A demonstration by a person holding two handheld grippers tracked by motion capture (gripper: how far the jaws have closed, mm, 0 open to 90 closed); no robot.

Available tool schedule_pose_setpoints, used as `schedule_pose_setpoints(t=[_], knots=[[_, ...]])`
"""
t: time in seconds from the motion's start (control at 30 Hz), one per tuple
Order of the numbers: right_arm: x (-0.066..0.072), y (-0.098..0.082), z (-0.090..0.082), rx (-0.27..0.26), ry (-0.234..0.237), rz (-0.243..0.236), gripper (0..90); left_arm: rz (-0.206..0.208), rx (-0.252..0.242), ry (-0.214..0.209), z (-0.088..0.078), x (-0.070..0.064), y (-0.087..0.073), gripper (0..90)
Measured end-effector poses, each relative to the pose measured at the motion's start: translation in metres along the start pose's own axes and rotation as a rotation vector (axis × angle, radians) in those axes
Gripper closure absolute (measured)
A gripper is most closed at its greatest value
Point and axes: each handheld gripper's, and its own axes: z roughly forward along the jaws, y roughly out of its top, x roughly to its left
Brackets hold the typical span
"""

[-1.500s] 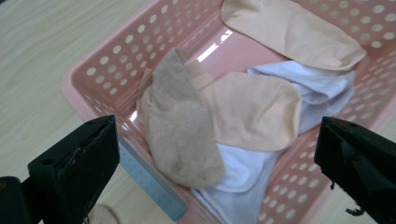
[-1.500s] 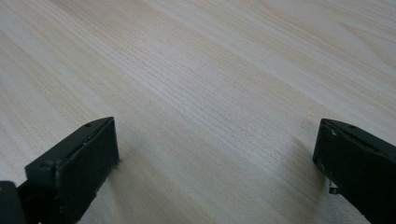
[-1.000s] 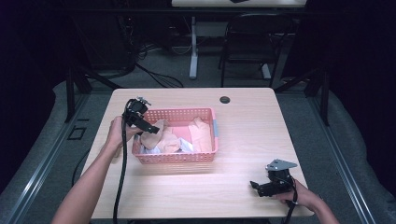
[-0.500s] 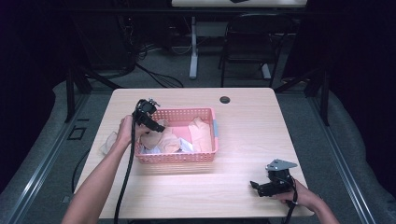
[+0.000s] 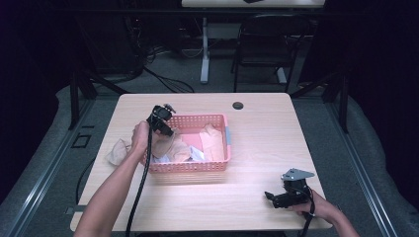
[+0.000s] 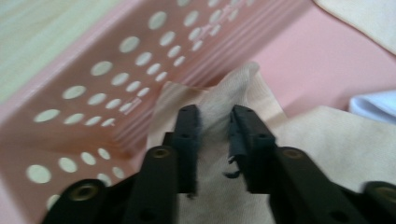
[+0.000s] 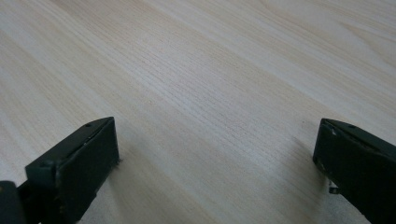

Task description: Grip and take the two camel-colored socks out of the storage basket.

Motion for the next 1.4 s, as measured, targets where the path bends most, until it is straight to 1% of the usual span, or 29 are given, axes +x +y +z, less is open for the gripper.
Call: schedule_pose_setpoints(t=[0.07,0.13,0.23,0.33,0.47,0.53,0.57,0.6,0.63,0.73,0.87,0.97,1.1,1.13,1.17,1.2,1.23,1.27,1.3,1.33,1.37,1.4], knots=[[0.0,0.0,0.0,0.0,0.0,-0.001,0.0,0.006,0.011,-0.011,-0.001,-0.001,0.0,81.5],[0.0,0.0,0.0,0.0,0.0,0.0,0.0,0.008,0.012,-0.026,-0.002,0.0,-0.001,85.5],[0.0,0.0,0.0,0.0,0.0,-0.001,0.0,0.01,0.011,-0.045,-0.008,0.001,-0.003,86.1],[0.0,0.0,0.0,0.0,0.0,-0.001,0.0,0.016,0.005,-0.055,-0.016,0.003,-0.005,86.5],[0.0,0.0,0.0,-0.002,0.002,0.001,0.0,0.035,0.013,-0.065,-0.028,0.003,-0.006,86.6],[0.0,0.0,0.0,-0.002,0.002,0.001,0.0,0.053,0.022,-0.07,-0.036,0.003,-0.006,86.6],[0.0,0.0,0.0,0.0,0.0,-0.001,0.0,0.061,0.024,-0.075,-0.039,0.002,-0.006,86.6],[0.0,0.0,0.0,0.0,0.0,-0.001,0.0,0.066,0.025,-0.092,-0.045,0.002,-0.006,86.6],[0.0,0.0,0.0,0.0,0.0,-0.001,0.0,0.066,0.025,-0.092,-0.045,0.002,-0.006,86.5],[0.0,0.0,0.0,0.0,0.0,-0.001,0.0,0.077,0.022,-0.113,-0.058,0.003,-0.005,86.5],[0.0,0.0,0.0,0.0,0.0,0.0,0.0,0.099,0.03,-0.111,-0.075,0.002,-0.001,86.5],[0.0,0.0,0.0,0.002,-0.001,-0.003,0.0,0.105,0.023,-0.115,-0.087,0.004,0.001,86.4],[0.0,0.0,0.0,0.003,-0.002,-0.003,0.0,0.115,0.024,-0.113,-0.098,0.004,0.002,86.3],[0.0,0.0,0.0,0.003,-0.002,-0.003,0.0,0.119,0.021,-0.118,-0.104,0.004,0.004,86.3],[0.0,0.0,0.0,0.003,-0.002,-0.003,0.0,0.119,0.021,-0.118,-0.104,0.004,0.004,86.3],[0.0,0.0,0.0,0.0,0.0,-0.002,0.0,0.125,0.021,-0.116,-0.112,0.003,0.006,86.3],[0.0,0.0,0.0,0.0,0.0,-0.002,0.0,0.125,0.021,-0.116,-0.112,0.003,0.006,86.3],[0.0,0.0,0.0,-0.001,0.0,-0.001,0.0,0.134,0.018,-0.115,-0.118,0.002,0.008,86.2],[0.0,0.0,0.0,-0.001,0.0,-0.001,0.0,0.134,0.018,-0.115,-0.118,0.002,0.008,86.2],[0.0,0.0,0.0,-0.002,0.0,0.0,0.0,0.14,0.015,-0.112,-0.126,0.002,0.01,86.3],[0.0,0.0,0.0,-0.002,0.0,0.0,0.0,0.14,0.015,-0.112,-0.126,0.002,0.01,86.2],[0.0,0.0,0.0,-0.001,0.001,-0.001,0.0,0.138,0.009,-0.12,-0.131,0.002,0.012,86.2]])
